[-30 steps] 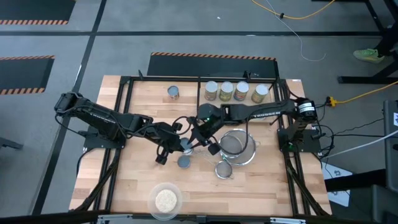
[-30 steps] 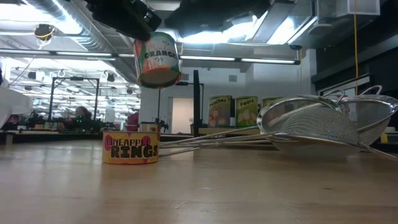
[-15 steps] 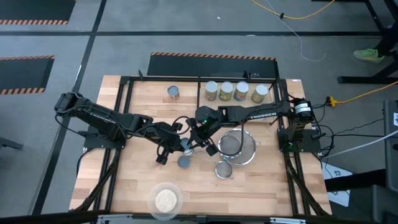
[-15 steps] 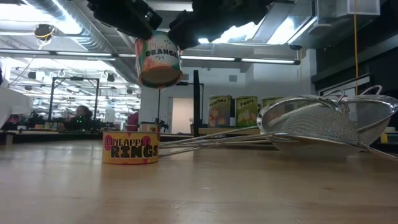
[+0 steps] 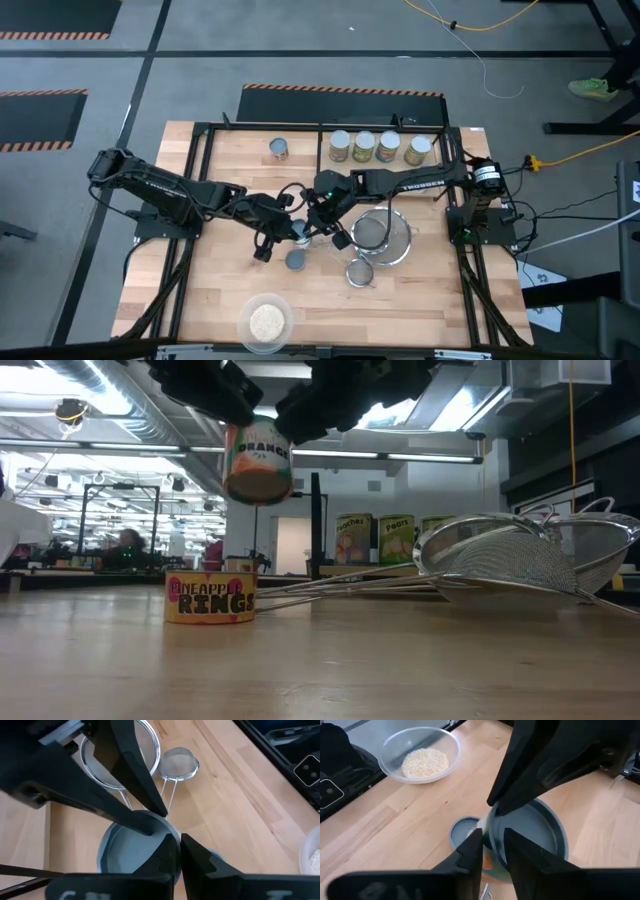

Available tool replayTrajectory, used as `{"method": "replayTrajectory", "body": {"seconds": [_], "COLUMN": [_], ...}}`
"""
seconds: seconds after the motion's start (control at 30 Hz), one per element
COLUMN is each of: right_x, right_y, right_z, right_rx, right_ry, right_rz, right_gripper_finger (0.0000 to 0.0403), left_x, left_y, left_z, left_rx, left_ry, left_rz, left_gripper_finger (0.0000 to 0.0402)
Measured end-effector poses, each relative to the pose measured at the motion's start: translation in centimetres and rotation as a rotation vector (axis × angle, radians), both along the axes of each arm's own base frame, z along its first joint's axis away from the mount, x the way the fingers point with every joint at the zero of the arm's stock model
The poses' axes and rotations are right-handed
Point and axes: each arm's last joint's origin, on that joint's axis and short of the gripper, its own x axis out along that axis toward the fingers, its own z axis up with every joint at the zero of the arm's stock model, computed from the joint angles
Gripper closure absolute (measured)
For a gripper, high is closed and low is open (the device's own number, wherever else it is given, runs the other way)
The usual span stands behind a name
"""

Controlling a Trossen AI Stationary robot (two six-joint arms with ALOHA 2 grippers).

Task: Pick and place cans onto a shelf
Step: Put the canned orange on the shelf

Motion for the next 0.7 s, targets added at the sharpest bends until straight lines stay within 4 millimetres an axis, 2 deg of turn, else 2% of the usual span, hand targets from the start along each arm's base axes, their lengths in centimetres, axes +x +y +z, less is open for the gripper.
{"method": "replayTrajectory", "body": {"seconds": [0.3, 0.5, 0.7], "right_x": [-0.07, -0.07, -0.10], "right_y": [0.03, 0.03, 0.03], "right_z": [-0.07, -0.08, -0.10], "right_rx": [0.000, 0.001, -0.002], "right_ry": [0.010, 0.011, 0.015], "right_rz": [0.002, 0.001, -0.005], "right_gripper_finger": [0.0392, 0.0388, 0.0397], "left_x": [0.14, 0.14, 0.12], "left_y": [0.45, 0.46, 0.48], "left_z": [0.07, 0.07, 0.06], "left_rx": [0.004, 0.006, 0.008], "left_ry": [-0.010, -0.010, -0.008], "left_rz": [0.017, 0.020, 0.030], "left_gripper_finger": [0.0395, 0.0394, 0.0365]}}
